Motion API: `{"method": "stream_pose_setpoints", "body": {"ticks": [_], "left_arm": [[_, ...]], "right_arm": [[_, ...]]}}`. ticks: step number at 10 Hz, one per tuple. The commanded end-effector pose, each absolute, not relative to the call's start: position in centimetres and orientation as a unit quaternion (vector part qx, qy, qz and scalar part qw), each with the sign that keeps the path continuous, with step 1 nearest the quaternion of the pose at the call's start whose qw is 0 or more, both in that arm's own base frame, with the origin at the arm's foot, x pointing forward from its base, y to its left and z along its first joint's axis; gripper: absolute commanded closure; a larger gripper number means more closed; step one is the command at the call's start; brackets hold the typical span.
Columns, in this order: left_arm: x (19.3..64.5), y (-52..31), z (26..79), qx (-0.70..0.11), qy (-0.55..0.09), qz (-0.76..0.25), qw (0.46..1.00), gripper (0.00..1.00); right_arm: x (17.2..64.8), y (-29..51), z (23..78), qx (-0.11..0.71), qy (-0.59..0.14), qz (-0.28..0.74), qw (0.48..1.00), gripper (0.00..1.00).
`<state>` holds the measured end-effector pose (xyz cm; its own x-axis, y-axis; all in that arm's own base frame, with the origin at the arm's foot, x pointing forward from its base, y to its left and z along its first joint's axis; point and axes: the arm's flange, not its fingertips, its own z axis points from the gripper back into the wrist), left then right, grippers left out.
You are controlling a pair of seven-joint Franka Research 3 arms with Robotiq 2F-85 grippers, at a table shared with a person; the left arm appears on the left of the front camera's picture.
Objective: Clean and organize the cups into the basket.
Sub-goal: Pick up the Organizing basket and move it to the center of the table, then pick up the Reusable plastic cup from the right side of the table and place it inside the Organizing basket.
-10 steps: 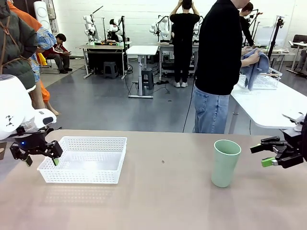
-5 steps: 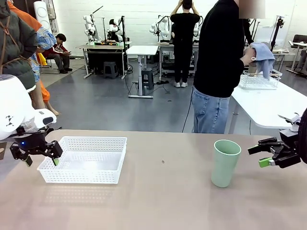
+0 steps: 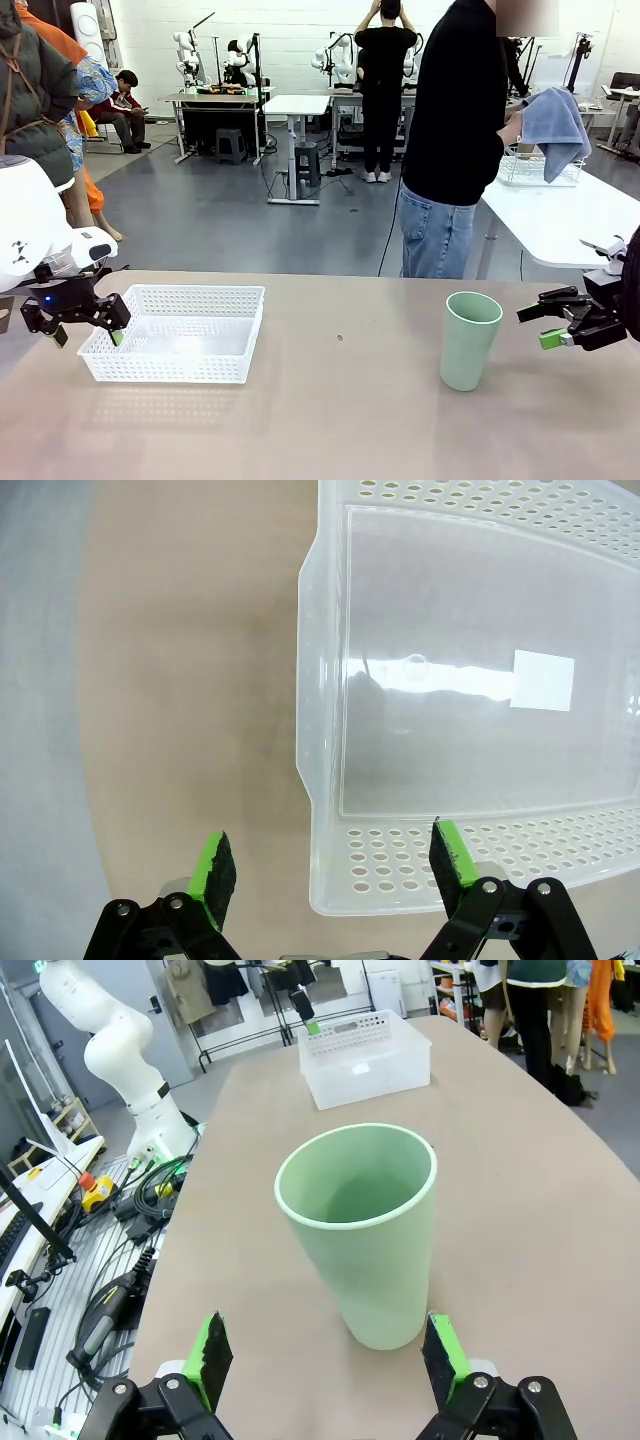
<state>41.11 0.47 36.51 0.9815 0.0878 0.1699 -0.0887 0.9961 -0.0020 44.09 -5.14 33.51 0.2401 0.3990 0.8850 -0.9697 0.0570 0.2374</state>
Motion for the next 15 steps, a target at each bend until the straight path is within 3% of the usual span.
{"method": "stream_pose_setpoints", "body": {"ticks": [1,4,10,15], "left_arm": [[41.1,0.6,36.5,-0.001,-0.085,0.039,0.996,0.00],[41.8,0.1,35.8,0.001,-0.064,0.039,0.997,0.00],[42.2,-0.2,35.7,0.004,-0.062,0.049,0.997,0.00],[41.5,-0.3,35.2,0.005,-0.072,0.035,0.997,0.00]], "right_arm": [[44.1,-5.1,33.5,0.442,-0.323,0.525,0.652,0.00],[45.0,-6.4,32.3,0.455,-0.348,0.561,0.597,0.00],[46.6,-5.6,29.2,0.484,-0.336,0.592,0.550,0.00],[48.1,-2.8,26.9,0.494,-0.319,0.583,0.561,0.00]]}}
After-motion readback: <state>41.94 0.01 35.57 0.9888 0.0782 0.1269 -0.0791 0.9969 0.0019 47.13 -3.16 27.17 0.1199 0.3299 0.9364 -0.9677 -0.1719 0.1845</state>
